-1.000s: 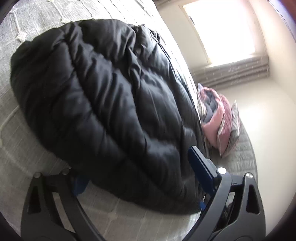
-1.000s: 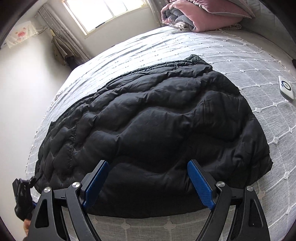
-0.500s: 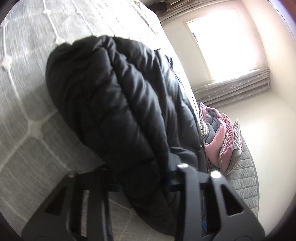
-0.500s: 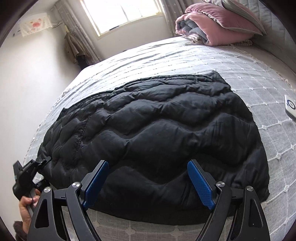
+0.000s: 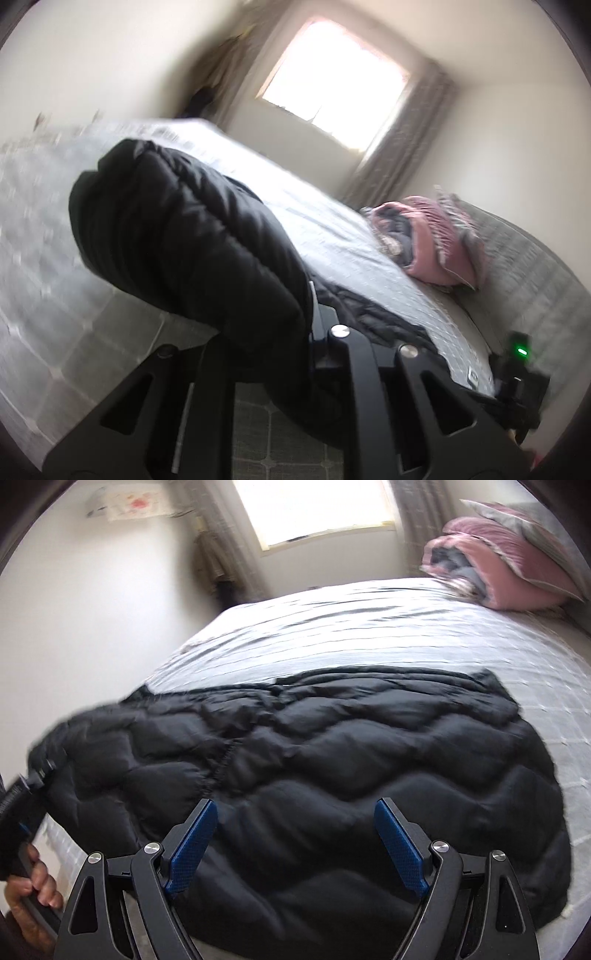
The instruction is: Fold large clothes
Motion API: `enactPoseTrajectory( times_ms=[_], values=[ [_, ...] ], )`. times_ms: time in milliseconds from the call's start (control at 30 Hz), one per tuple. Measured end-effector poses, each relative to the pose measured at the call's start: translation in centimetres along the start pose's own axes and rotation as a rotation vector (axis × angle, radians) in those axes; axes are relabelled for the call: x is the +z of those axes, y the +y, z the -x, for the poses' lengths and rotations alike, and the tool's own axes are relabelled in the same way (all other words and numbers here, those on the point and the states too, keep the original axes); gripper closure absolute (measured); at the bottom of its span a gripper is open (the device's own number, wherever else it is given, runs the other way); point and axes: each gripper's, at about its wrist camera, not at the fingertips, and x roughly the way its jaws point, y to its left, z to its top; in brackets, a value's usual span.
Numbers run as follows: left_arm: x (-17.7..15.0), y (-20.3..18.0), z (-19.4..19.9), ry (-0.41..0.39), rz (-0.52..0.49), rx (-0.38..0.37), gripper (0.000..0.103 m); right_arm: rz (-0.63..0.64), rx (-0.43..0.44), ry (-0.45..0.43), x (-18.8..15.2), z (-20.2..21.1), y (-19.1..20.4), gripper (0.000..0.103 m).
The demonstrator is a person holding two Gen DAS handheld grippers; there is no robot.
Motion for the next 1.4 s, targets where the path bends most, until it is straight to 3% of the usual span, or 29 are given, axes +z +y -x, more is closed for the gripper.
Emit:
enactPoseTrajectory(
  times_ms=[167,333,433,633,767,1000,1200,1300,1400],
  values=[
    [0.2,-2.8,2.3,-0.074,-0.112,-0.125,0.087,0.102,0.057,0.053,-0.3,-3.2,2.9,0.015],
    [0.6,-6.2,3.5,-0.125,-0.228,-0.23,0.087,0.102,0.255,0.155,-0.7,-4.9,3.8,0.016],
    [0.7,-7.5,3.0,-0.108,-0.268,-0.297,0.087,0.09,0.347,0.196,-1.1,-5.1,4.1,0.016],
    [-0.7,-8.8,1.1,0.019,-0.309,-0.392,0.087,-0.012,0.395,0.235,-0.8,-5.0,0.8,0.018],
    [-2.1,-10.4,-0.6,0.1,-0.346,-0.428,0.086,-0.097,0.414,0.201,0.2,-2.7,-3.5,0.017],
    [-6.5,-12.4,-4.1,0.33,-0.454,-0.43,0.084,-0.311,0.319,0.064,0.6,3.3,-15.8,0.014],
    [-10.8,-13.9,-6.3,0.507,-0.574,-0.417,0.073,-0.542,0.267,-0.07,-0.8,7.9,-25.2,0.011],
    [-12.0,-13.9,-6.8,0.591,-0.607,-0.444,0.063,-0.61,0.305,-0.123,-1.2,9.3,-27.7,0.007],
    [-11.6,-12.6,-6.4,0.625,-0.582,-0.471,0.056,-0.62,0.328,-0.138,-0.4,9.5,-28.3,0.004]
  ],
)
